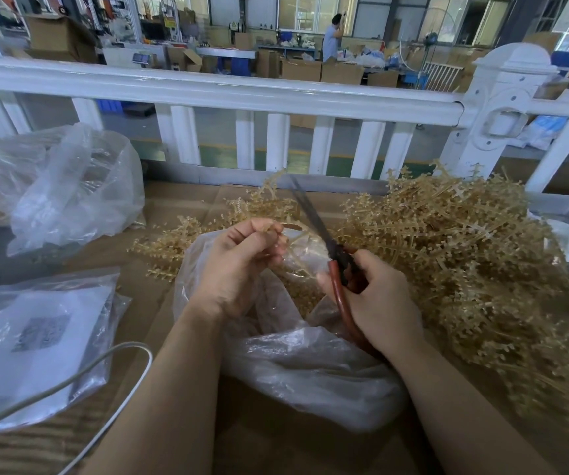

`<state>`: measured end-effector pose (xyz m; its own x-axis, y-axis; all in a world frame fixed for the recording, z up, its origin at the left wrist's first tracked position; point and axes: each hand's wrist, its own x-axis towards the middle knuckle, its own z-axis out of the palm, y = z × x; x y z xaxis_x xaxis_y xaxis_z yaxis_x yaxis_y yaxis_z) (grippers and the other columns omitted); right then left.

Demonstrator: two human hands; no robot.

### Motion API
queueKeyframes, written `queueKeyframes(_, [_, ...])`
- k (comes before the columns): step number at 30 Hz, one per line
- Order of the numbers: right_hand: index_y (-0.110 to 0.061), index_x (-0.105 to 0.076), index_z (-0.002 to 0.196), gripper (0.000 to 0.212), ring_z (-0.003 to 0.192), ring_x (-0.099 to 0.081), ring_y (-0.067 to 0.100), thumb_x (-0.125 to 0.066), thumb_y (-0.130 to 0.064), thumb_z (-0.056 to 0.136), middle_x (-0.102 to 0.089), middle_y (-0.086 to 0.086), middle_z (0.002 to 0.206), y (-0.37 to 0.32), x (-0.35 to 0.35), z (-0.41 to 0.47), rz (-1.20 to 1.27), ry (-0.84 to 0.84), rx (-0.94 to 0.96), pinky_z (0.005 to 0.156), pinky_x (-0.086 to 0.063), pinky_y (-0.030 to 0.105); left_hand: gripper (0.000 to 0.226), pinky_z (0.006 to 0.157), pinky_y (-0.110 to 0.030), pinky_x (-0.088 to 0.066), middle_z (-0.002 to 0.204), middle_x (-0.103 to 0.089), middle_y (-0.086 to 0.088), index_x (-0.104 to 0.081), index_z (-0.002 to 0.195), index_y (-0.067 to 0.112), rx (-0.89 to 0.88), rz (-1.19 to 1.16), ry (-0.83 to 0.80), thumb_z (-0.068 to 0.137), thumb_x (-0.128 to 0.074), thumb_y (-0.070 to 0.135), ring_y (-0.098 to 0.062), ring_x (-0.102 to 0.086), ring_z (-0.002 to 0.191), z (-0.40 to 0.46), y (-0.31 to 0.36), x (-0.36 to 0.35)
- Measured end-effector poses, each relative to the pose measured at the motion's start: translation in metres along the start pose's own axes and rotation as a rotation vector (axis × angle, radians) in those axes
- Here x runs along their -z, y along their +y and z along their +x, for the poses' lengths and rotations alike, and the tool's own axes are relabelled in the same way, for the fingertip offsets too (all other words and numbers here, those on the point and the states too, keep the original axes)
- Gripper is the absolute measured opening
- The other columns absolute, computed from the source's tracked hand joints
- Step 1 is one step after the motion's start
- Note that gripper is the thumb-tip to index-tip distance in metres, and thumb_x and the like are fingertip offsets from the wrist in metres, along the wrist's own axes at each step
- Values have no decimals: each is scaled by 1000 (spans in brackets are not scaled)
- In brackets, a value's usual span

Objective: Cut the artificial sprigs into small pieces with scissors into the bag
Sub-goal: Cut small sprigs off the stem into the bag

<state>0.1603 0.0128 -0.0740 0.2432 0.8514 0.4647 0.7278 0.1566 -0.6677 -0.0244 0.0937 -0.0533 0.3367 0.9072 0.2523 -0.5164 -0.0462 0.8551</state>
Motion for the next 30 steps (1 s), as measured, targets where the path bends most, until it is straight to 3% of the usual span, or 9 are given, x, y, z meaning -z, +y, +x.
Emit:
queueKeyframes(3, [-45, -63, 90, 34, 68, -68, 3, -61, -74, 73, -70, -17, 78, 1, 1, 3, 202, -32, -97, 62, -57, 32, 7, 71, -24, -52, 70, -63, 0, -63, 83, 11, 29, -45, -20, 80, -57, 10, -12, -59, 67, 2, 1, 3])
queueKeyframes(6, [-48, -68, 90, 24, 72, -72, 6, -68, -64, 72, -75, -12, 80, 1, 2, 5, 370, -84, -146, 69, -58, 37, 8, 74, -31, -57, 77, -66, -3, -59, 85, 12, 98, -103, -75, 81, -53, 10, -17, -67, 76, 1, 2, 5])
queueKeyframes(10, [-33, -70, 87, 14, 67, -70, 1, -75, -43, 80, -78, -5, 82, 4, 3, 6, 484, -104, -178, 61, -51, 16, 10, 74, -33, -58, 80, -70, -4, -52, 87, 12, 149, -116, -165, 87, -44, 7, -21, -72, 81, 1, 2, 1])
queueKeyframes(14, [-21, -66, 88, 9, 61, -67, -1, -74, -20, 93, -78, 0, 82, 4, 4, 6, 552, -115, -149, 56, -48, 8, 27, 69, -31, -60, 81, -72, -6, -51, 84, 13, 166, -87, -161, 94, -32, -3, -22, -73, 80, 0, 4, -1])
queueKeyframes(18, [-26, -68, 82, 14, 63, -68, 1, -75, -18, 91, -78, 0, 82, -1, 6, 6, 552, -120, -141, 56, -48, 9, 9, 71, -32, -60, 85, -73, -10, -52, 84, 12, 174, -94, -166, 82, -47, 5, -24, -73, 81, -1, 3, -2])
queueKeyframes(22, [-23, -65, 76, 21, 56, -63, 0, -84, -32, 81, -74, 0, 72, -14, 11, 4, 679, -92, -159, 52, -47, 11, 9, 72, -34, -61, 88, -73, -11, -51, 83, 12, 173, -109, -176, 79, -46, 6, -26, -73, 84, 1, 1, -1])
queueKeyframes(24, [-16, -62, 77, 28, 52, -60, 2, -82, -36, 80, -76, 5, 78, -17, 12, 5, 697, -81, -172, 50, -46, 14, 9, 76, -38, -60, 93, -74, -14, -51, 82, 13, 175, -99, -185, 79, -45, 6, -29, -72, 89, 2, 0, 0])
queueKeyframes(28, [-8, -53, 74, 25, 58, -65, 2, -76, -7, 86, -74, 5, 77, -14, 15, 8, 665, -65, -183, 52, -47, 14, 10, 85, -45, -56, 102, -72, -20, -51, 80, 13, 192, -69, -207, 79, -44, 5, -34, -71, 96, 3, -2, -1])
queueKeyframes(30, [-10, -54, 74, 26, 58, -63, 3, -79, -14, 83, -69, -1, 68, -14, 15, 8, 621, -90, -180, 55, -47, 16, 10, 82, -45, -59, 105, -71, -23, -50, 82, 12, 194, -112, -238, 80, -43, 4, -36, -71, 96, 3, -3, -1])
